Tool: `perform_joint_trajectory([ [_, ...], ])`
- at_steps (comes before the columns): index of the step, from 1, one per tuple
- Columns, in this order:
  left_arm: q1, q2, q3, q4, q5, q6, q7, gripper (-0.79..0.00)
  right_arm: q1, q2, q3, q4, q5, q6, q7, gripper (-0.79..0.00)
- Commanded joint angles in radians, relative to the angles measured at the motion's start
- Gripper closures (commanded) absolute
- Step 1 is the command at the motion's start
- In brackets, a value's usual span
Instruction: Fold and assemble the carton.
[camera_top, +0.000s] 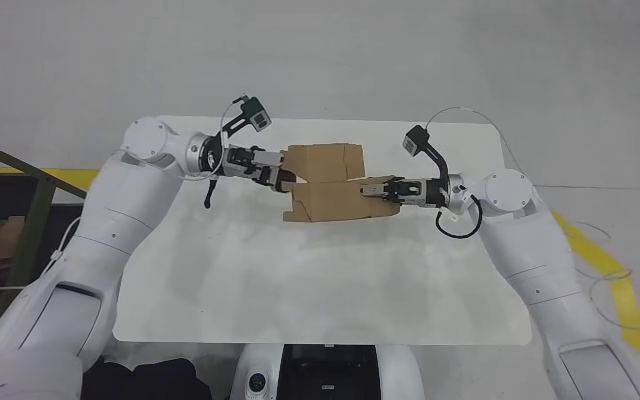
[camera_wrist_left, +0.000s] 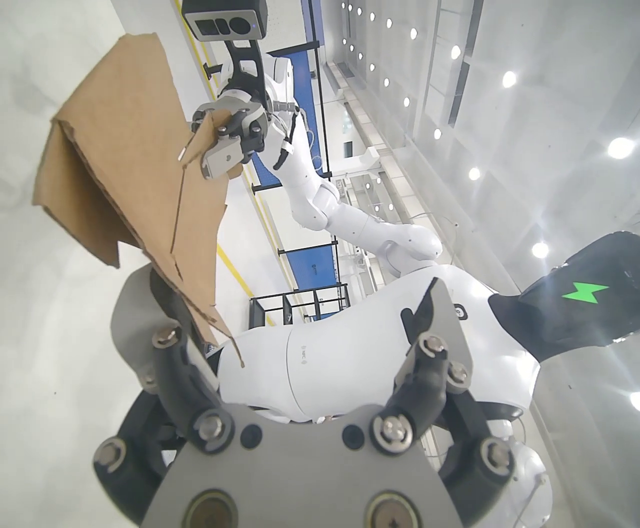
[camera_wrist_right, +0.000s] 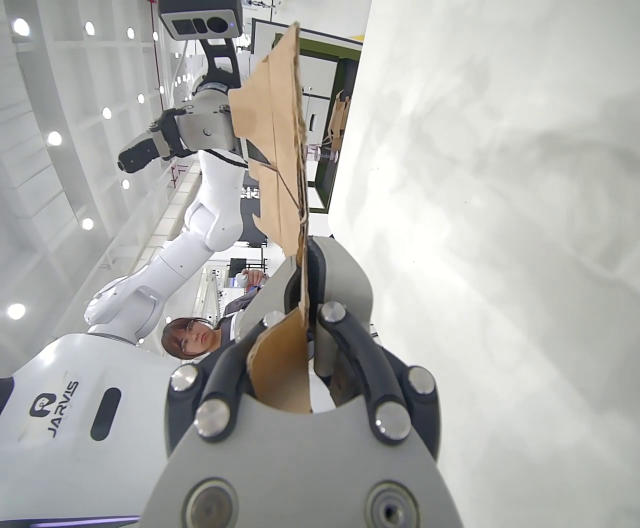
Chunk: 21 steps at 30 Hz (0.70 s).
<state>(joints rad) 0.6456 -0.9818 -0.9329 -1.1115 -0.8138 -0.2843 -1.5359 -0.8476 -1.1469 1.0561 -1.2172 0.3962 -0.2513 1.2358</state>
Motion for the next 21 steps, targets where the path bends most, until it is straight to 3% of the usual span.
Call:
perform_joint_trajectory([
  [1,0.002,0.002,-0.007,-0.005,0.008,0.0,0.0,-0.785,0.0,0.0,0.0,0.0,-0.001,0.001,0.0,0.0],
  [21,0.018,0.018,-0.073,-0.048,0.051,0.0,0.0,-0.785,0.013,-0.005,-0.023,0.007,0.008,-0.019,0.002,0.0],
])
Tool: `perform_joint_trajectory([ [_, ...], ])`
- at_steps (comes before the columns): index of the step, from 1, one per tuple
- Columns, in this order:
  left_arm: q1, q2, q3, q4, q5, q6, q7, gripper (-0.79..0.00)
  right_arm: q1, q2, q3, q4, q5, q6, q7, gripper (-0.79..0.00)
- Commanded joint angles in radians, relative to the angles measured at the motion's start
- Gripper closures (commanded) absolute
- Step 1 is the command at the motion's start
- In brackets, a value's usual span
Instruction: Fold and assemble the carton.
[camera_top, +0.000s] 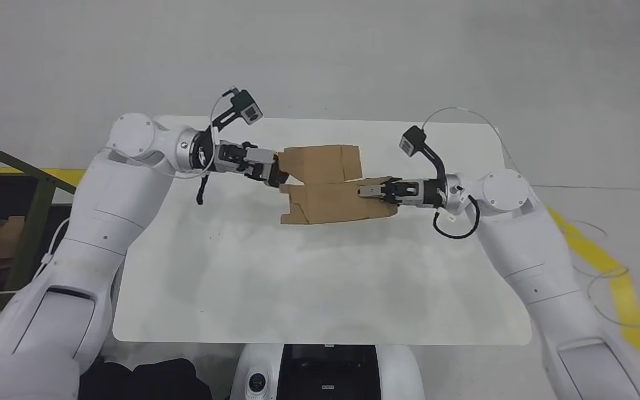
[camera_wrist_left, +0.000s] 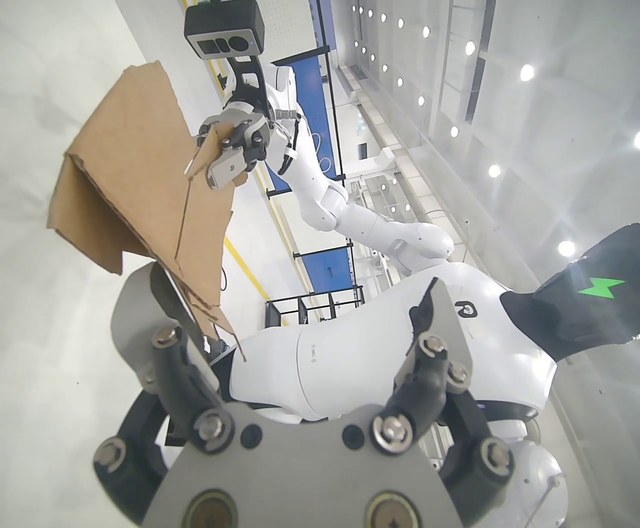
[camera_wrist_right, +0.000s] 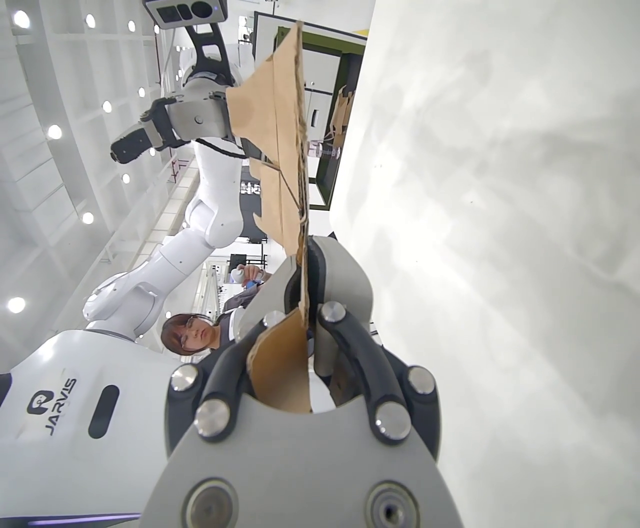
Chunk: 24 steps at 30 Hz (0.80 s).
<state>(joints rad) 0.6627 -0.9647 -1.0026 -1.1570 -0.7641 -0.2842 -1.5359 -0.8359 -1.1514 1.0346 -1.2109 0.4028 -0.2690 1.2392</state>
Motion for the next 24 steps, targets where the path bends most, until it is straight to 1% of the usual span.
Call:
perform_joint_trajectory([
  [1,0.001,0.002,-0.005,-0.004,0.003,0.0,0.0,-0.785,0.002,-0.001,-0.003,0.002,0.001,-0.002,0.0,0.0],
  [16,0.009,0.011,-0.036,-0.01,0.003,0.0,0.0,-0.785,0.011,-0.006,-0.016,0.017,0.012,-0.007,-0.004,0.0],
  [24,0.003,0.005,-0.03,0.001,-0.005,-0.003,0.003,-0.785,0.013,-0.008,-0.02,0.018,0.016,-0.009,-0.007,0.0],
])
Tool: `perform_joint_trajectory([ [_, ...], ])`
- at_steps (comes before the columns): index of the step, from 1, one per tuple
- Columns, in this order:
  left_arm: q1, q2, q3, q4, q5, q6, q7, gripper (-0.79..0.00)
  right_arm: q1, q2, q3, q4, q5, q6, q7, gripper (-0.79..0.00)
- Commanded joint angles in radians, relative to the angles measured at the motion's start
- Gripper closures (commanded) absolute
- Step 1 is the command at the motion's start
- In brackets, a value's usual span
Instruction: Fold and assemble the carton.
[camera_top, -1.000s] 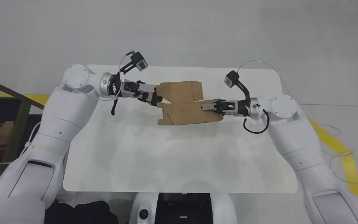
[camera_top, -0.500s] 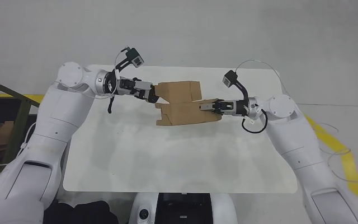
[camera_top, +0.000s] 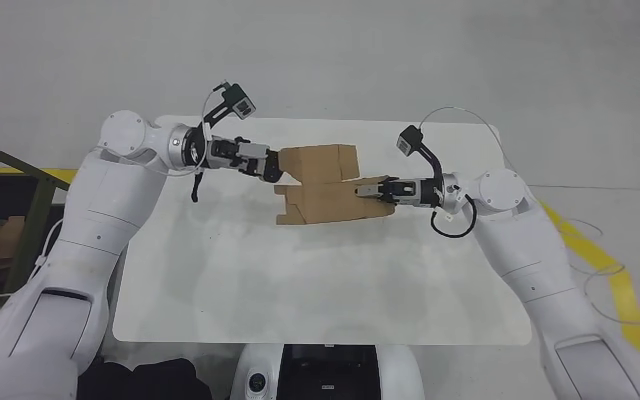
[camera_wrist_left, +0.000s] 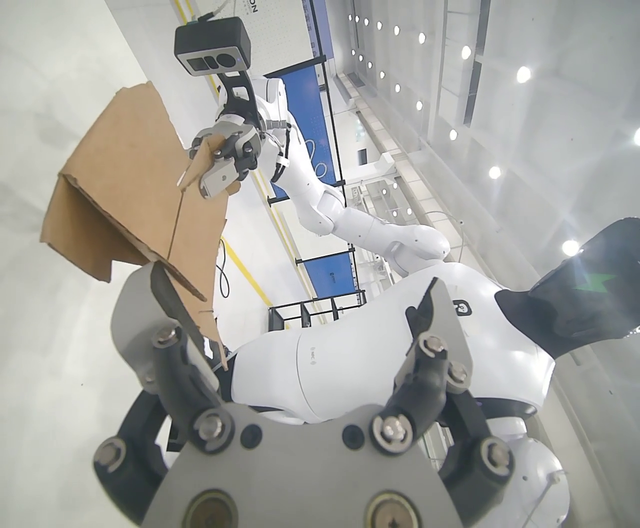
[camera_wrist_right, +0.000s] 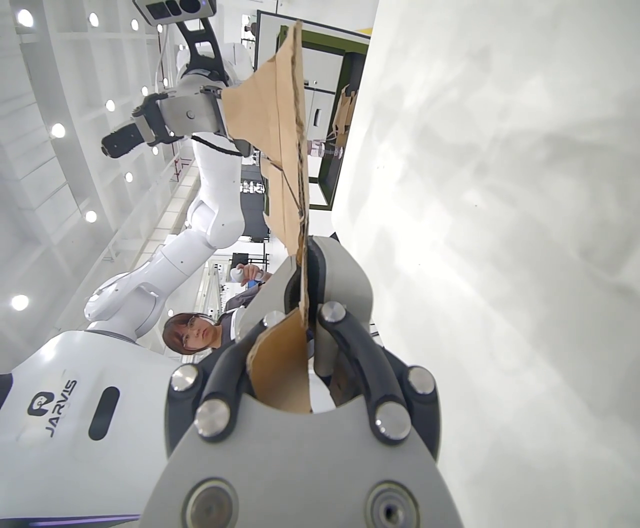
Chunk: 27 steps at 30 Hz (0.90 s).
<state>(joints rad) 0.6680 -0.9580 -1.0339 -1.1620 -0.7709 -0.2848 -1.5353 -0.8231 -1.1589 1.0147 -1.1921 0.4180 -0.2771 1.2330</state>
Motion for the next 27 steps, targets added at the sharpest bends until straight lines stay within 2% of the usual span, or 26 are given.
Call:
perform_joint_trajectory([
  [1,-0.004,-0.004,0.004,0.01,0.0,-0.004,0.004,-0.785,0.0,0.0,-0.001,-0.002,0.002,-0.002,-0.001,0.0],
  [14,-0.02,-0.023,0.023,0.056,0.027,0.003,0.057,-0.785,-0.014,0.002,0.003,-0.043,-0.007,0.001,-0.009,0.0],
  [27,-0.02,-0.03,0.035,0.045,0.105,0.012,0.068,-0.785,-0.019,0.003,0.007,-0.053,-0.003,0.003,-0.012,0.0],
])
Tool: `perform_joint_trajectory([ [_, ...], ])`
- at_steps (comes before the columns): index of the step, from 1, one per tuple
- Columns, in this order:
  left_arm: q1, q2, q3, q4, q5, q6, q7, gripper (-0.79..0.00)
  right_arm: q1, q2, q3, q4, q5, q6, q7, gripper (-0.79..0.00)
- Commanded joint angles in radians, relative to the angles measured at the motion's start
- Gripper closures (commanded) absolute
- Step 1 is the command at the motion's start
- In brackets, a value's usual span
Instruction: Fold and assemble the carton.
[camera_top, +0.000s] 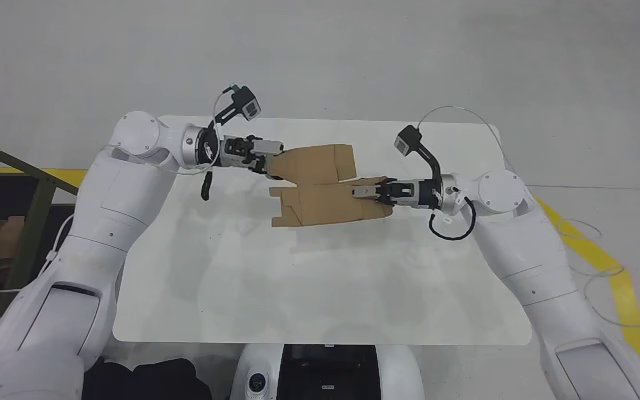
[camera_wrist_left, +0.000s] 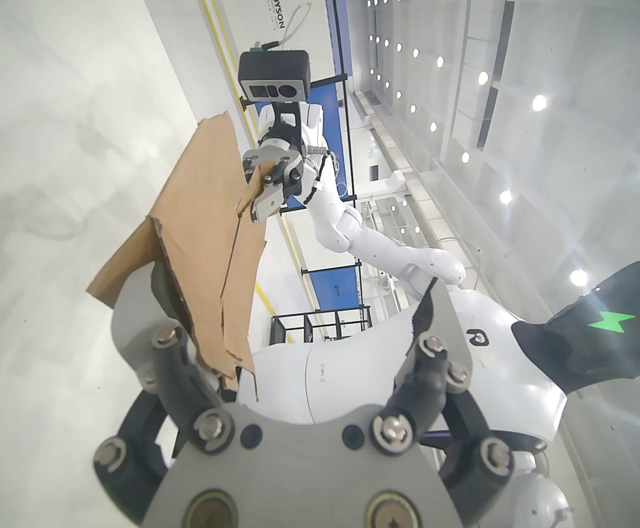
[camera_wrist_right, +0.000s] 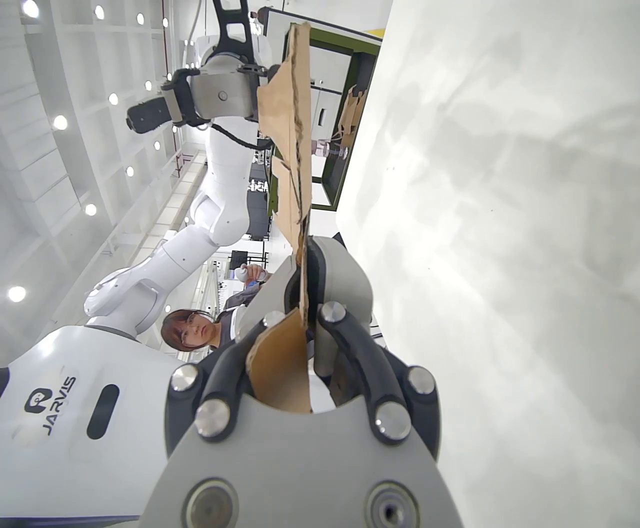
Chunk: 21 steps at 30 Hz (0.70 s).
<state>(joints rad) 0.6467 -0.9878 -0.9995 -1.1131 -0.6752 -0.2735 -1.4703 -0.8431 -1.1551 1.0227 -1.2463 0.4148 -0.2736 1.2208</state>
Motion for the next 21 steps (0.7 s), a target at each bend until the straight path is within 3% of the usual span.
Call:
perform_joint_trajectory([
  [1,0.002,0.0,0.001,-0.006,0.013,0.001,0.005,-0.785,0.001,0.0,-0.001,0.002,0.0,-0.001,0.0,0.0],
  [5,0.008,0.0,-0.004,-0.016,0.031,0.006,0.018,-0.77,0.004,-0.002,-0.005,0.007,0.006,-0.002,-0.003,0.0],
  [10,0.015,0.001,-0.011,-0.018,0.041,0.01,0.023,-0.582,0.007,-0.004,-0.007,0.01,0.013,-0.012,0.005,0.0],
  [14,0.018,0.002,-0.015,-0.014,0.059,0.021,0.028,-0.554,0.008,-0.004,-0.008,0.013,0.016,-0.016,0.006,0.0],
  [21,0.025,0.004,-0.024,-0.013,0.081,0.033,0.033,-0.403,0.009,-0.005,-0.008,0.014,0.017,-0.013,0.004,0.0],
])
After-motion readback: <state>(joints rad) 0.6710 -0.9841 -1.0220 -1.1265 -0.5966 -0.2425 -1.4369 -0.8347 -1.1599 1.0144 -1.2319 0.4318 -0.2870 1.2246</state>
